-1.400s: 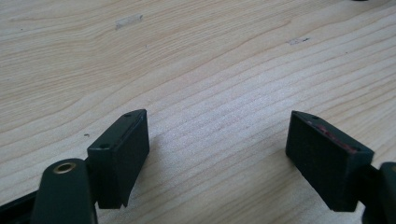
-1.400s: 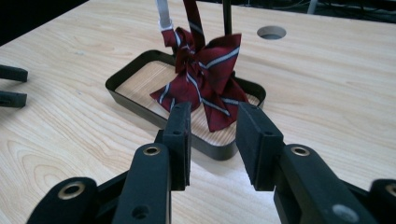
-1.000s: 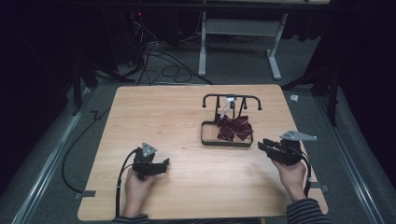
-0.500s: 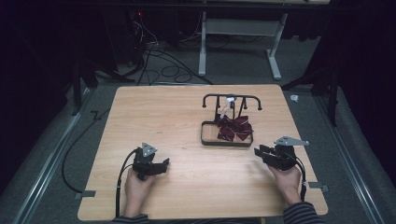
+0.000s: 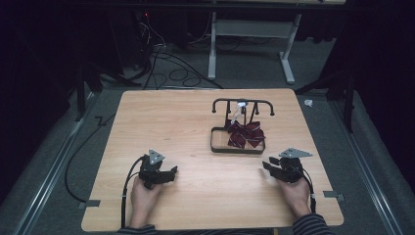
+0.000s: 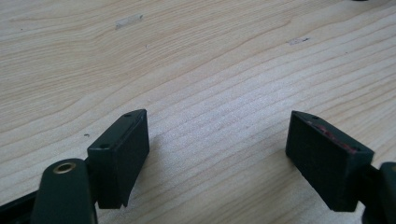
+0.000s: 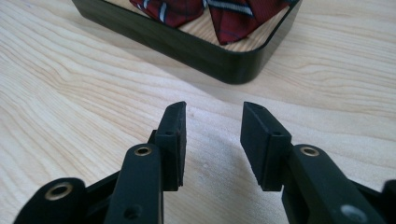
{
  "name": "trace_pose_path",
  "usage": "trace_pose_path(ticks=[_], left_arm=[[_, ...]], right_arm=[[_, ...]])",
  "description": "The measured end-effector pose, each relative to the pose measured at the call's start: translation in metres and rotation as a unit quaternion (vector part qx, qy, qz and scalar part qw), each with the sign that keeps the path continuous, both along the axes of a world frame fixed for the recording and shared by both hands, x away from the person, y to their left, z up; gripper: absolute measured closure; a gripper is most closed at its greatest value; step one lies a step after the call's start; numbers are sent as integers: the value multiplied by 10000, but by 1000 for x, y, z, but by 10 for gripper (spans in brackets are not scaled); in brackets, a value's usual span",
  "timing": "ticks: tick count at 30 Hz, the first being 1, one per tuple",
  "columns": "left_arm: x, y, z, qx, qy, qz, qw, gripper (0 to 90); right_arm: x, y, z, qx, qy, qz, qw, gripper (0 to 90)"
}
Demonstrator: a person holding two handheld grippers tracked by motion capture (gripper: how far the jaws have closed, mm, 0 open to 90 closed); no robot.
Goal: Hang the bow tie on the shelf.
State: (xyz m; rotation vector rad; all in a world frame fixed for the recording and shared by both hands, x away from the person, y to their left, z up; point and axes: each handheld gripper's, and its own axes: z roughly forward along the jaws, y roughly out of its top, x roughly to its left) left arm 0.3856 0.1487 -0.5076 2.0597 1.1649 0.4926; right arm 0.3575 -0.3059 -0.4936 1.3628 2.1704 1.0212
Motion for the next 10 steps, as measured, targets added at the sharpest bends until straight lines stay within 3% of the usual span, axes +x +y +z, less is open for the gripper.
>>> trace_pose_path(ticks=[3,8,10], left_arm=[[0,0,0,4,0,-2,10000,219],[0,0,0,3,0,-1,10000,219],[0,0,0,4,-1,-1,10000,219]], right_arm=[[1,2,-6,-155,63,-10,9999,584],[-3,7,-8,-419,-122,-2,9990,550],[-2,6,-8,-358,-78,-25,9993,518]])
